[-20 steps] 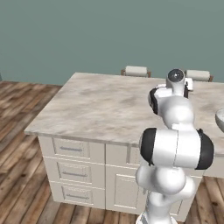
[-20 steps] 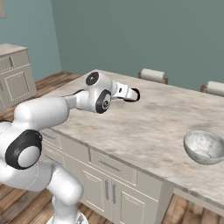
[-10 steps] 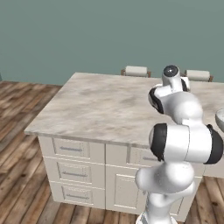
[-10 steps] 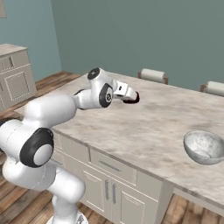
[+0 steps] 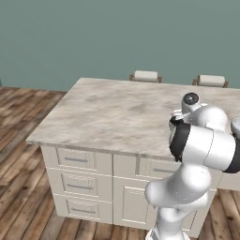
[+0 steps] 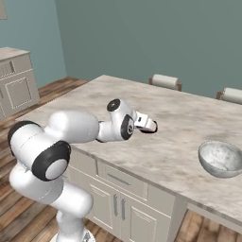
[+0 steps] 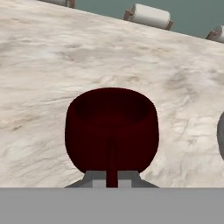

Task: Clear the mugs and bowl far away from the sink.

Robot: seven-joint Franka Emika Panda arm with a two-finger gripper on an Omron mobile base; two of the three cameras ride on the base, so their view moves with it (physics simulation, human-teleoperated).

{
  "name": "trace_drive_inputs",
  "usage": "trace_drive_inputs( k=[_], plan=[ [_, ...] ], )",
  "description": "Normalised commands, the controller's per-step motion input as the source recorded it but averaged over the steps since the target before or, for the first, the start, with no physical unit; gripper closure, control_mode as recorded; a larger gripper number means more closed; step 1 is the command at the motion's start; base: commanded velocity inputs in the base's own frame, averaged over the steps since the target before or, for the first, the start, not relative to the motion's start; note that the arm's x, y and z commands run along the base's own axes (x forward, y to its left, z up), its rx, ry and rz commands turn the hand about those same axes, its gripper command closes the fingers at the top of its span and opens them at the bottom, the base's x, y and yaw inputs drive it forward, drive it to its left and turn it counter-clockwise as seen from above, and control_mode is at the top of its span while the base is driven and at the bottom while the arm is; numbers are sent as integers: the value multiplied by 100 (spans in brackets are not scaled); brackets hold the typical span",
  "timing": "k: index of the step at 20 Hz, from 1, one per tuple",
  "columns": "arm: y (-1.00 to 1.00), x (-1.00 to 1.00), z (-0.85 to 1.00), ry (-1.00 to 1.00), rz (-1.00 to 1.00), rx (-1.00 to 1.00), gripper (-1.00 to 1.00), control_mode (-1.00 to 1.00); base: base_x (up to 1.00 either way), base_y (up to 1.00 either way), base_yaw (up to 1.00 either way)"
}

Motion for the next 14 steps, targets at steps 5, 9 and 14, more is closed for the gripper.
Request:
trace_drive_inputs(
  k=[5, 9, 14],
  plan=[
    [-30, 6, -36, 0, 0, 5, 100, -100, 0, 0, 0],
    [-14, 38, -2, 0, 5, 5, 100, -100, 0, 0, 0],
    [-12, 45, -12, 0, 7, 4, 100, -100, 0, 0, 0]
  ],
)
